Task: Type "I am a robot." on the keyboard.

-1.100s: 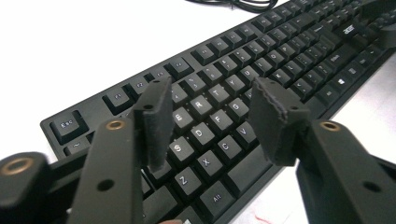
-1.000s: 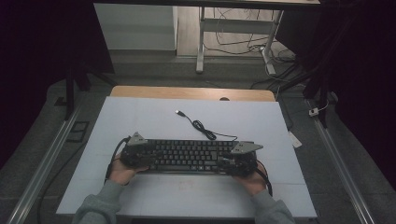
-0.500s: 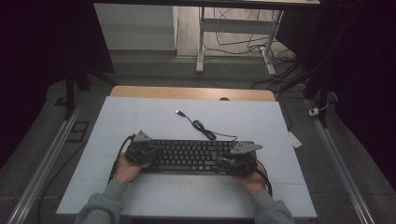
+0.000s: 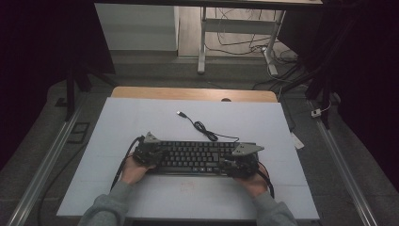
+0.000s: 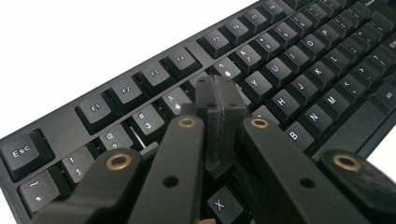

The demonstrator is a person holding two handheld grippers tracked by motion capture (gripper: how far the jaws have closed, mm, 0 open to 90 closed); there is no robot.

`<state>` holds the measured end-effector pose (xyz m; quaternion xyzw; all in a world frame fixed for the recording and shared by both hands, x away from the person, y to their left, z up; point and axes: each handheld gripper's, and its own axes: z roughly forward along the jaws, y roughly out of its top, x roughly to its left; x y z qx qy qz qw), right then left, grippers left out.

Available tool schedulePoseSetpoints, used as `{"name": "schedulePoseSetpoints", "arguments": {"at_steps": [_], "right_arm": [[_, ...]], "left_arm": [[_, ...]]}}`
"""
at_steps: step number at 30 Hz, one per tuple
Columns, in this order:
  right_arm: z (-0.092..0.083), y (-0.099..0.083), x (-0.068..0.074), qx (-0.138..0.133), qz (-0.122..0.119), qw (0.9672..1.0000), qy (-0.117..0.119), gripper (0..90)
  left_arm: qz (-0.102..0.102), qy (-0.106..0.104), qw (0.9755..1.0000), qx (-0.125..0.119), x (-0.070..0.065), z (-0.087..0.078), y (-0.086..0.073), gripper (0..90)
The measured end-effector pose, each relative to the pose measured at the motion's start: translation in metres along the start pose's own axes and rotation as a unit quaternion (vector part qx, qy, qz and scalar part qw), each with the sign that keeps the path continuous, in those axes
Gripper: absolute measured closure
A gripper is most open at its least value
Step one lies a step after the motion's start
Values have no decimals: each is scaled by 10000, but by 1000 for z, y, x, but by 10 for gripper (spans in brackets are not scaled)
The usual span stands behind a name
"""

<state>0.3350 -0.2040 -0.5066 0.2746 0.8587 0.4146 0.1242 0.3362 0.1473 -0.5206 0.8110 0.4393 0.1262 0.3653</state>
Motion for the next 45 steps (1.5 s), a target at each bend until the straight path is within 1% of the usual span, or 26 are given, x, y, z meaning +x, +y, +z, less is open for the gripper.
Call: {"name": "schedulePoseSetpoints", "arguments": {"at_steps": [3, 10, 13, 16, 18, 21, 23, 26, 29, 33, 35, 37, 40, 43, 45], "right_arm": [[0, 0, 0, 0, 7, 10000, -2, 518], [0, 0, 0, 10, 17, 10000, 5, 518], [0, 0, 0, 9, 22, 10000, 1, 518], [0, 0, 0, 12, 5, 10000, -10, 518], [0, 0, 0, 9, 2, 10000, -12, 518], [-1, 0, 0, -13, 22, 10000, -8, 517], [-1, 0, 0, -16, 34, 10000, -14, 517], [-1, 0, 0, -25, 28, 10000, -12, 517], [-1, 0, 0, -28, 26, 10000, -13, 517], [-2, 0, -1, -36, 27, 10000, -11, 517], [-2, 0, 0, -36, 20, 10000, -8, 517], [-1, 0, 0, -42, 15, 10000, 0, 516], [-1, 0, 0, -26, -6, 10000, -11, 516], [-1, 0, 0, -34, 0, 10000, -1, 517], [-1, 0, 0, -45, 7, 10000, 4, 516]], "left_arm": [[4, 7, 10000, 31, 0, 1, 0, 889], [-1, 17, 10000, 20, 0, 3, 0, 889], [32, 44, 9999, 96, 0, 5, -1, 889], [29, 44, 10000, 70, -1, 5, -1, 890], [30, 34, 10000, 20, -1, 3, 0, 890], [-48, -41, 9998, -212, 0, -3, 1, 889], [-80, -63, 9995, -311, 1, -8, 1, 882], [-125, -77, 9990, -413, 3, -14, 0, 789], [-131, -234, 9988, -413, 3, -21, -1, 690], [-119, -313, 9986, -420, 2, -30, -3, 624], [-113, -280, 9986, -436, 1, -34, -4, 573], [-97, -264, 9988, -397, 1, -38, -5, 494], [-112, -309, 9988, -376, 1, -41, -7, 442], [-111, -278, 9989, -359, 1, -43, -8, 382], [-120, -276, 9989, -357, 1, -43, -9, 357]]}}
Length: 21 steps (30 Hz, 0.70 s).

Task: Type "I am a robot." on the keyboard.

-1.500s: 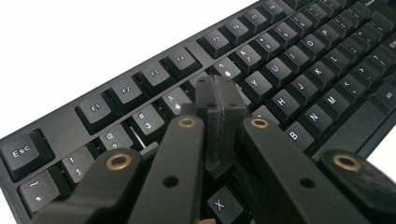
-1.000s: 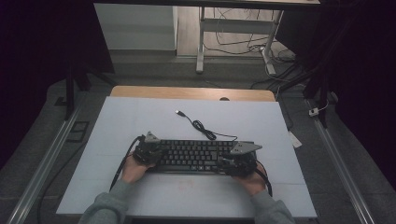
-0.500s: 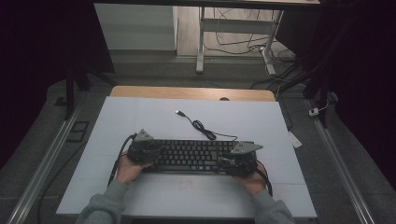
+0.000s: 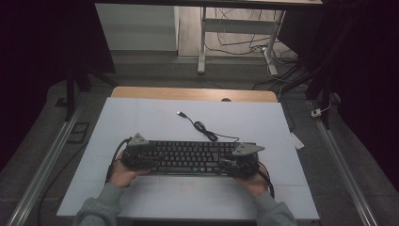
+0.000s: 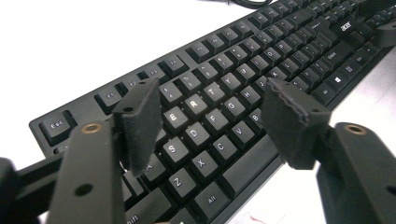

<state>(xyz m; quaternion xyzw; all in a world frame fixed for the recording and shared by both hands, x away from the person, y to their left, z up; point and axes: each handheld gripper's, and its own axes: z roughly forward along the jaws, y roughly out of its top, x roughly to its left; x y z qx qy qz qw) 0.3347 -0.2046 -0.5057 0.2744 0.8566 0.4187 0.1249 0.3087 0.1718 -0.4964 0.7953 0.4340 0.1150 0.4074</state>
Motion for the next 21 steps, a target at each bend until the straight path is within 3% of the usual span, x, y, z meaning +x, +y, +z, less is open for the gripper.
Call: {"name": "schedulePoseSetpoints", "arguments": {"at_steps": [21], "right_arm": [[4, 4, 4, -47, -45, 10000, 58, 516]], "left_arm": [[47, 25, 10000, 17, 0, -2, -1, 320]]}}
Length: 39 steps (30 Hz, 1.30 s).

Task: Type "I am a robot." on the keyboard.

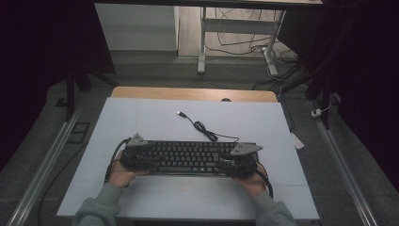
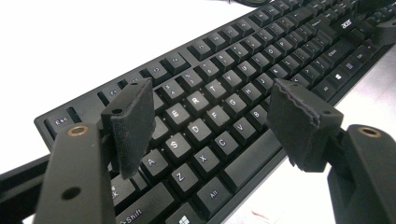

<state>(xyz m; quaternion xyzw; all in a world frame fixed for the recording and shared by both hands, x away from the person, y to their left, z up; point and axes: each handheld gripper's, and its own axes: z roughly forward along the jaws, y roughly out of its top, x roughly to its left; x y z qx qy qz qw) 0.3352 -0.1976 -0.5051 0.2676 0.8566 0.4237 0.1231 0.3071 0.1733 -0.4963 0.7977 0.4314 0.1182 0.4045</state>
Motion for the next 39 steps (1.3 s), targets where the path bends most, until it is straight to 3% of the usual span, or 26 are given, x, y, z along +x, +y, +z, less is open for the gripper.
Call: {"name": "schedulePoseSetpoints", "arguments": {"at_steps": [21, 27, 33, 39], "right_arm": [[19, 22, 11, -151, -71, 9996, 215, 550], [25, 26, 12, -147, -67, 9996, 223, 667], [32, 33, 12, -67, -53, 9996, 255, 887], [47, 44, 17, 24, -138, 9996, 261, 897]], "left_arm": [[97, 20, 9999, 83, -2, 2, 0, 316], [106, 27, 9999, 88, -2, 2, 0, 315], [110, 31, 9999, 79, -3, 2, 0, 313], [109, 35, 9999, 83, -3, 2, 0, 312]]}}
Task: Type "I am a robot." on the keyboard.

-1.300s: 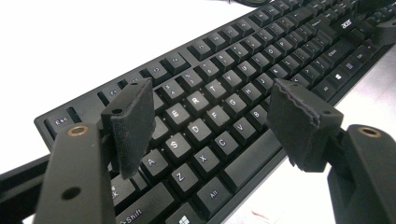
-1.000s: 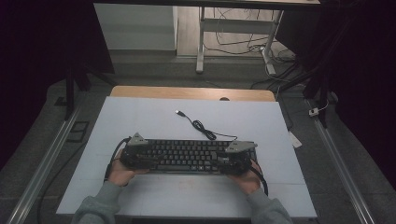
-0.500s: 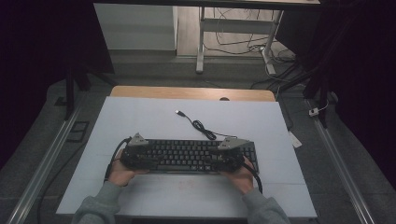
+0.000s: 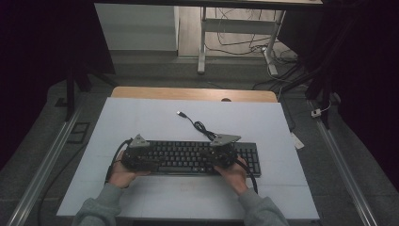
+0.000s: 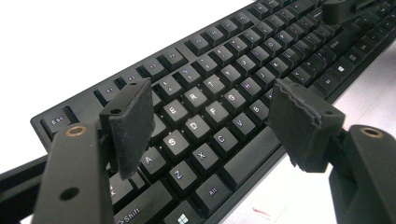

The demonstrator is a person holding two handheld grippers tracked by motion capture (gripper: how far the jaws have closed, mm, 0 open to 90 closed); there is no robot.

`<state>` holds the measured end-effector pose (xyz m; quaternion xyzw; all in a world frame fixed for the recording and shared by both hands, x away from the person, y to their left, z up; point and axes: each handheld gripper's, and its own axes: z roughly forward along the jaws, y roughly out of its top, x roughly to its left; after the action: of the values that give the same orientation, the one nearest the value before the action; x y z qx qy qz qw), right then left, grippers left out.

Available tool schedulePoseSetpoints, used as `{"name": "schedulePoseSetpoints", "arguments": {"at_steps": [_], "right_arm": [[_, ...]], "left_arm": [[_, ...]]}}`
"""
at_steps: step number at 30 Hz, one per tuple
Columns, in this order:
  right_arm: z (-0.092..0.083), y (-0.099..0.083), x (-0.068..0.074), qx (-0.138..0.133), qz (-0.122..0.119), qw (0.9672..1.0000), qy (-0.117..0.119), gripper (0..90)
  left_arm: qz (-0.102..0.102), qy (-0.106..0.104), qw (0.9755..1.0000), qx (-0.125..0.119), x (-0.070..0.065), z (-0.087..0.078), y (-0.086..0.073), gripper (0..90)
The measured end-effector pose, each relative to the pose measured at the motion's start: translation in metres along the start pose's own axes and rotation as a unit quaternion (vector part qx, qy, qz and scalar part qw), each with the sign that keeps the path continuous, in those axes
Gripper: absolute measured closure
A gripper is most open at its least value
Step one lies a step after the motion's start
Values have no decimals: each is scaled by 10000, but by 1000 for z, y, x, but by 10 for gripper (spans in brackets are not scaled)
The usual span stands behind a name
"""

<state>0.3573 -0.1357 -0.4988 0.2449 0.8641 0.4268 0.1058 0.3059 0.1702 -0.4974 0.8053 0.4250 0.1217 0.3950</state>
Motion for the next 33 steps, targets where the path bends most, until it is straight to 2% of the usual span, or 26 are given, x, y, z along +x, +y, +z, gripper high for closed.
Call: {"name": "schedulePoseSetpoints", "arguments": {"at_steps": [7, 12, 16, 33], "right_arm": [[19, 10, 4, 123, -123, 9998, -17, 897], [30, 11, 4, 220, -63, 9997, -79, 897], [34, 12, 2, 210, 0, 9997, -91, 897], [45, 14, 3, 339, -2, 9993, -152, 897]], "left_arm": [[-4, 8, 10000, -35, 0, -2, 0, 310], [2, 6, 10000, -36, 0, -2, 0, 309], [9, 18, 10000, -30, 0, -1, -1, 309], [29, 19, 10000, 9, 0, -1, -2, 306]]}}
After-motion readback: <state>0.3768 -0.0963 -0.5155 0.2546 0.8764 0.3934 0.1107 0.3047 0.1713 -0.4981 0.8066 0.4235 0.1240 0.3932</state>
